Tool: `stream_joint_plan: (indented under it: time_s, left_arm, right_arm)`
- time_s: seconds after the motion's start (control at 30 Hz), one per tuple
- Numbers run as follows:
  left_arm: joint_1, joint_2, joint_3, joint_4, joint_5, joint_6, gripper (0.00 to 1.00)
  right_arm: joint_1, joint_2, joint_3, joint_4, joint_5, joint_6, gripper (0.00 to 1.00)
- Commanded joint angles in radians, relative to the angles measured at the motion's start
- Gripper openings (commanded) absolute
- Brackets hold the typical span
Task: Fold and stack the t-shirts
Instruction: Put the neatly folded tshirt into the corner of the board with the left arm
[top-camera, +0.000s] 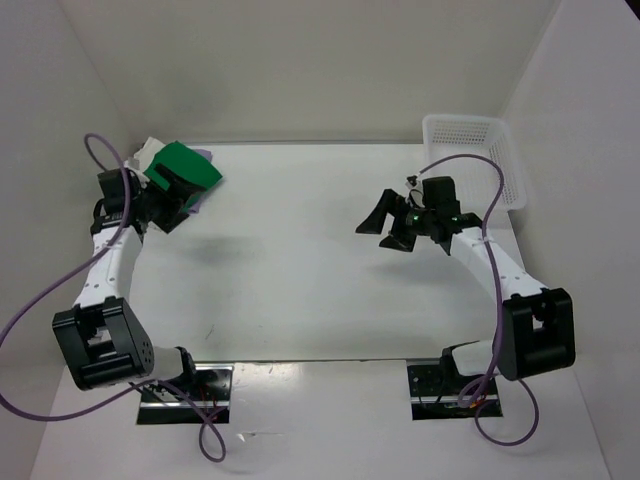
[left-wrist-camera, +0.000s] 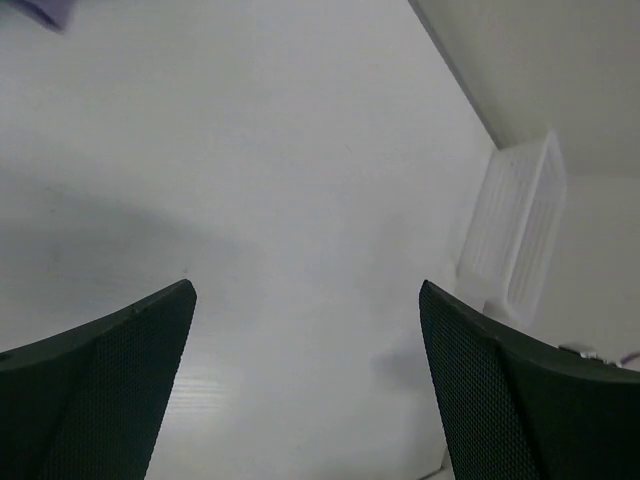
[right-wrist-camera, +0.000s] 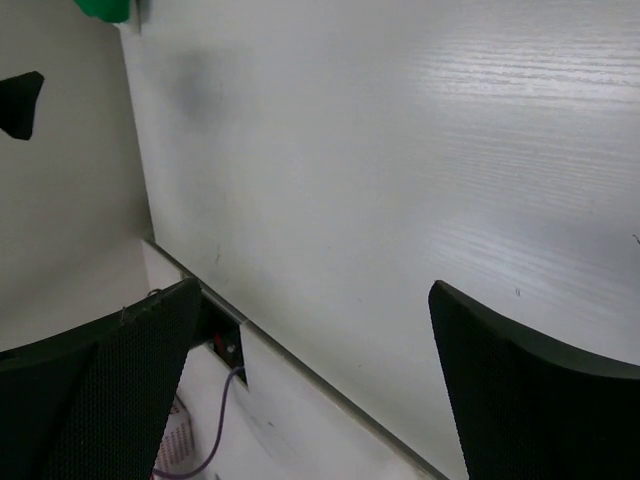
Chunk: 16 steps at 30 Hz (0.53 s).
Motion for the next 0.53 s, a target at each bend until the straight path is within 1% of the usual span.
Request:
stream_joint_plan:
  time_s: [0.0, 0.07, 0.1, 0.23, 0.37, 0.5]
  left_arm:
    - [-0.068, -0.030, -0.041, -0.044, 0.051, 0.092, 0.99]
    - [-0.091, -0.044, -0.072, -0.013, 0.114, 0.105, 0.99]
    - [-0.101, -0.044, -0.072, 0.000, 0.174, 0.105, 0.99]
    - [-0.125, -0.035, -0.081, 0.050, 0.220, 0.091, 0.99]
    - [-0.180, -0.014, -0.037, 0.078, 0.205, 0.068, 0.99]
    - [-0.218, -0.014, 0.003, 0.078, 0.142, 0.046, 0.99]
  right_arm:
    - [0.062, -0.019, -0.002, -0.028, 0.105, -0.020, 1.00]
    - [0.088, -0.019, -0.002, -0.028, 0.126, -0.011, 1.00]
    - [0.112, -0.019, -0.002, -0.037, 0.138, -0.011, 1.00]
    - [0.145, -0.047, -0.013, -0.028, 0.139, 0.008, 1.00]
    - [0.154, -0.073, -0.068, -0.009, 0.105, 0.008, 1.00]
    - [0.154, -0.093, -0.094, -0.009, 0.105, -0.012, 1.00]
